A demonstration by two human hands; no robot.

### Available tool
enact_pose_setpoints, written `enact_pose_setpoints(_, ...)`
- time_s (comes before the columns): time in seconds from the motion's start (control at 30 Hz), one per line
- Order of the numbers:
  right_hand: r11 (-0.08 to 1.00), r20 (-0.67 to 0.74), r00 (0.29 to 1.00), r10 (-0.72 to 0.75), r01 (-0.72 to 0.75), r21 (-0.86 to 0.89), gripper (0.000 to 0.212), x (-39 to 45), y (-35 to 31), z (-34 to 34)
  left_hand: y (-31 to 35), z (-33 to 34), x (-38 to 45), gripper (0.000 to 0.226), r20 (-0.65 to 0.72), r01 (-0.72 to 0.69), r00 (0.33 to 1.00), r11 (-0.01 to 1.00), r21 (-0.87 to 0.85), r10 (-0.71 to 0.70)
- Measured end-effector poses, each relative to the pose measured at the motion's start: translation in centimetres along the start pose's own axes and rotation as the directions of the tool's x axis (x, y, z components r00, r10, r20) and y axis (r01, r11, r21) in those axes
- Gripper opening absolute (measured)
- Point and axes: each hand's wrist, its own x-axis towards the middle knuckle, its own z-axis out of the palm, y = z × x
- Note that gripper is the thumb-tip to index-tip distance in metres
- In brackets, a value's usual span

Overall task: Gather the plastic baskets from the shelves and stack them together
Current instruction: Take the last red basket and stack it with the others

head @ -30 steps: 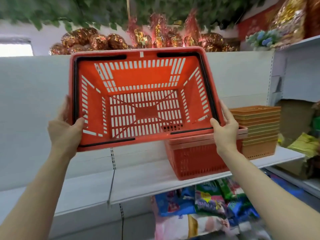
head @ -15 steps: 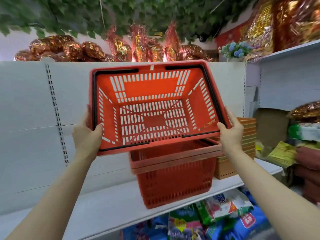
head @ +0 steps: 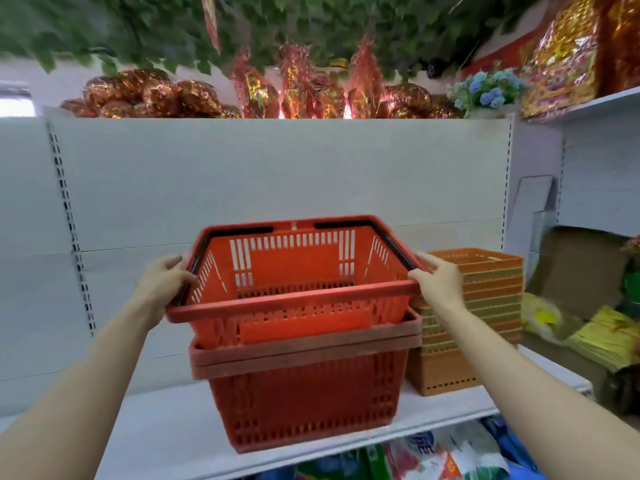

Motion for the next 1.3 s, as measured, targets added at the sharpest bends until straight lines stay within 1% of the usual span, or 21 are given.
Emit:
enact_pose_setpoints(0.1, 1.0, -0.003, 1.0, 0.023, -0.023, -0.003, 0.039, 0.6, 0.6, 0.5, -1.5, 0.0, 0.4, 0.037, 0.079, 0.068, 0.995, 0.996, -0.049, -0.064)
enact_pose_setpoints(0.13, 0.999, 0.009, 1.0, 0.027, -0.026, -0.036, 0.037, 0.7, 0.9, 0.7, -2.3, 0.1, 0.5, 0.037, 0.086, 0.094, 0.992, 0.994, -0.06, -0.089)
enact_pose_setpoints(0.2, 0.992, 0.057, 0.998, 0.041, -0.034, -0.119, 0.037, 0.7, 1.6, 1.0, -4.3, 0.3, 0.8, 0.049, 0.112, 0.154, 0.983, 0.983, -0.103, -0.142)
enact_pose_setpoints(0.27, 0.975, 0.115, 0.991, 0.074, -0.047, -0.218, 0.039, 0.5, 2.6, 1.3, -6.2, 0.5, 0.9, 0.056, 0.144, 0.188, 0.975, 0.976, -0.111, -0.172)
enact_pose_setpoints(0.33, 0.948, 0.176, 0.98, 0.098, -0.038, -0.317, 0.042, -0.2, 4.1, 1.4, -7.3, 1.1, 0.7, 0.058, 0.205, 0.164, 0.968, 0.984, -0.074, -0.146)
enact_pose_setpoints(0.37, 0.938, 0.179, 0.98, 0.09, -0.023, -0.345, 0.044, -0.8, 4.8, 1.5, -7.5, 1.5, 0.3, 0.057, 0.244, 0.132, 0.963, 0.99, -0.051, -0.116)
enact_pose_setpoints(0.43, 0.945, 0.127, 0.992, 0.011, 0.031, -0.325, 0.049, -2.6, 6.2, 1.7, -8.2, 1.7, -0.8, 0.059, 0.253, -0.001, 0.967, 0.998, 0.067, -0.016)
enact_pose_setpoints(0.5, 0.97, 0.088, 0.993, -0.073, 0.091, -0.227, 0.06, -4.9, 7.6, 2.0, -9.4, 1.4, -2.4, 0.08, 0.185, -0.106, 0.98, 0.98, 0.171, 0.074)
enact_pose_setpoints(0.57, 0.978, 0.11, 0.986, -0.128, 0.144, -0.149, 0.073, -6.2, 8.8, 2.1, -11.3, 1.2, -4.1, 0.102, 0.123, -0.114, 0.988, 0.983, 0.143, 0.096)
enact_pose_setpoints(0.6, 0.977, 0.125, 0.981, -0.15, 0.166, -0.131, 0.078, -6.5, 9.3, 2.1, -12.2, 1.3, -4.8, 0.108, 0.12, -0.096, 0.989, 0.99, 0.104, 0.084)
enact_pose_setpoints(0.67, 0.974, 0.14, 0.974, -0.176, 0.193, -0.117, 0.083, -6.3, 9.9, 2.0, -13.7, 2.0, -5.7, 0.109, 0.115, -0.093, 0.99, 0.993, 0.066, 0.085)
enact_pose_setpoints(0.7, 0.973, 0.139, 0.973, -0.182, 0.198, -0.118, 0.083, -6.0, 10.1, 1.9, -13.9, 2.4, -5.8, 0.109, 0.106, -0.103, 0.99, 0.992, 0.074, 0.095)
enact_pose_setpoints(0.77, 0.972, 0.131, 0.974, -0.184, 0.201, -0.126, 0.082, -5.5, 10.3, 2.0, -14.4, 2.9, -5.3, 0.113, 0.096, -0.136, 0.987, 0.986, 0.095, 0.127)
enact_pose_setpoints(0.83, 0.97, 0.12, 0.974, -0.19, 0.205, -0.128, 0.082, -5.1, 10.7, 2.1, -14.4, 3.3, -5.1, 0.117, 0.1, -0.143, 0.986, 0.987, 0.071, 0.136)
enact_pose_setpoints(0.93, 0.967, 0.086, 0.975, -0.206, 0.217, -0.134, 0.08, -4.5, 11.3, 2.2, -14.4, 4.0, -5.0, 0.118, 0.085, -0.183, 0.98, 0.982, 0.048, 0.178)
enact_pose_setpoints(1.07, 0.96, 0.052, 0.968, -0.244, 0.249, -0.132, 0.08, -3.8, 11.8, 1.9, -14.6, 4.8, -5.2, 0.111, 0.073, -0.215, 0.974, 0.976, 0.026, 0.213)
enact_pose_setpoints(1.2, 0.949, 0.055, 0.955, -0.292, 0.296, -0.109, 0.078, -3.5, 12.6, 1.6, -14.9, 5.2, -5.3, 0.109, 0.054, -0.249, 0.968, 0.968, 0.043, 0.247)
enact_pose_setpoints(1.27, 0.939, 0.049, 0.953, -0.298, 0.302, -0.162, 0.074, -3.2, 12.9, 1.5, -15.2, 5.3, -5.2, 0.104, 0.041, -0.253, 0.967, 0.965, 0.066, 0.25)
enact_pose_setpoints(1.3, 0.929, 0.018, 0.951, -0.31, 0.307, -0.206, 0.069, -3.0, 12.8, 1.4, -15.2, 5.2, -5.1, 0.101, 0.035, -0.237, 0.971, 0.969, 0.071, 0.235)
